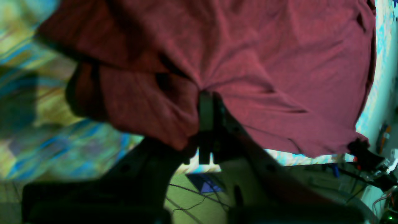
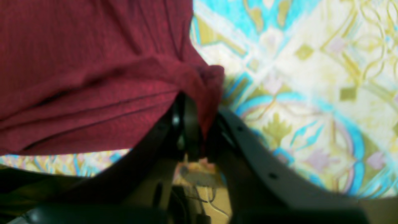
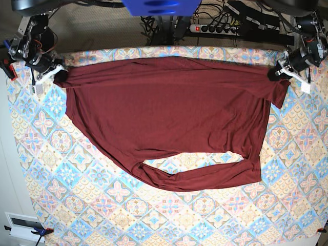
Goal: Layout the t-shirt on the table in an organized manner, then fold the t-shirt properly
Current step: 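Pull the shirt edge with both grippers apart and away from the hem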
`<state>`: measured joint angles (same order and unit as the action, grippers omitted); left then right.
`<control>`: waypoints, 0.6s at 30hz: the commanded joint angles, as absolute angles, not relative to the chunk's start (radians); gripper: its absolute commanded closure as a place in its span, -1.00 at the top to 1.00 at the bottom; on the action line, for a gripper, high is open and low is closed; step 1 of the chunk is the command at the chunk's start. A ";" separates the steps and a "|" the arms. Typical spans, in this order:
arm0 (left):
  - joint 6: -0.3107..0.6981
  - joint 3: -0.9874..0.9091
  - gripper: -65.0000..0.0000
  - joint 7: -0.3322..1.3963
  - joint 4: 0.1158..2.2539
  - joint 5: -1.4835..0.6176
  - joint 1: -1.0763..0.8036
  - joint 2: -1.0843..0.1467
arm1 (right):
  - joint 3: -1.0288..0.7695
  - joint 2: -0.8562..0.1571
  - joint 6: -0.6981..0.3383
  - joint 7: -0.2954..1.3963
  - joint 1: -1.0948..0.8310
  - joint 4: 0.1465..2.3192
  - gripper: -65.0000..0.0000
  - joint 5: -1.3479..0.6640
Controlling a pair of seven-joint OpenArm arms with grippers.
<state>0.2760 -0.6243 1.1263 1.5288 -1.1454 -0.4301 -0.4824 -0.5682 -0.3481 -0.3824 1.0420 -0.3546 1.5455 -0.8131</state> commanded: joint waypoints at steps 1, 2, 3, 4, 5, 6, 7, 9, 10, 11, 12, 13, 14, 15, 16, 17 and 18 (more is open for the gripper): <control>0.277 -0.650 -1.00 1.106 1.544 -1.152 -0.441 -0.509 | -0.599 -0.375 -0.378 1.026 -0.360 1.563 -1.00 -0.805; 0.277 -0.657 -1.00 1.106 1.546 -1.152 -0.455 -0.510 | -0.610 -0.375 -0.378 1.026 -0.369 1.563 -1.00 -0.805; 0.278 -0.659 -1.00 1.106 1.546 -1.150 -0.464 -0.512 | -0.618 -0.375 -0.378 1.026 -0.380 1.563 -1.00 -0.803; 0.278 -0.659 -1.00 1.106 1.546 -1.147 -0.470 -0.513 | -0.618 -0.375 -0.378 1.026 -0.386 1.563 -1.00 -0.802; 0.278 -0.654 -1.00 1.106 1.546 -1.145 -0.470 -0.513 | -0.618 -0.375 -0.378 1.026 -0.390 1.563 -1.00 -0.802; 0.278 -0.651 -1.00 1.107 1.546 -1.144 -0.472 -0.513 | -0.618 -0.375 -0.378 1.026 -0.398 1.563 -1.00 -0.800; 0.278 -0.651 -1.00 1.113 1.546 -1.144 -0.476 -0.512 | -0.618 -0.375 -0.378 1.026 -0.404 1.563 -1.00 -0.800; 0.278 -0.651 -1.00 1.133 1.546 -1.144 -0.478 -0.509 | -0.618 -0.375 -0.378 1.026 -0.414 1.563 -1.00 -0.800; 0.277 -0.651 -1.00 1.145 1.546 -1.145 -0.478 -0.509 | -0.618 -0.375 -0.378 1.026 -0.423 1.563 -1.00 -0.799; 0.277 -0.651 -1.00 1.159 1.546 -1.145 -0.478 -0.507 | -0.618 -0.375 -0.378 1.026 -0.429 1.564 -1.00 -0.799; 0.277 -0.651 -1.00 1.170 1.546 -1.148 -0.478 -0.507 | -0.618 -0.375 -0.378 1.026 -0.435 1.569 -1.00 -0.799; 0.277 -0.651 -0.99 1.181 1.546 -1.150 -0.478 -0.507 | -0.618 -0.375 -0.378 1.026 -0.440 1.572 -1.00 -0.799; 0.277 -0.651 -0.96 1.190 1.546 -1.150 -0.479 -0.507 | -0.618 -0.375 -0.378 1.024 -0.444 1.578 -1.00 -0.799; 0.277 -0.651 -0.93 1.199 1.546 -1.150 -0.481 -0.507 | -0.618 -0.375 -0.378 1.026 -0.449 1.584 -1.00 -0.799; 0.277 -0.651 -0.89 1.208 1.546 -1.152 -0.483 -0.507 | -0.618 -0.375 -0.378 1.026 -0.449 1.586 -1.00 -0.799; 0.277 -0.657 -0.84 1.219 1.549 -1.152 -0.484 -0.509 | -0.618 -0.375 -0.378 1.026 -0.449 1.589 -1.00 -0.797; 0.277 -0.661 -0.79 1.227 1.563 -1.152 -0.484 -0.509 | -0.618 -0.375 -0.378 1.026 -0.450 1.589 -1.00 -0.797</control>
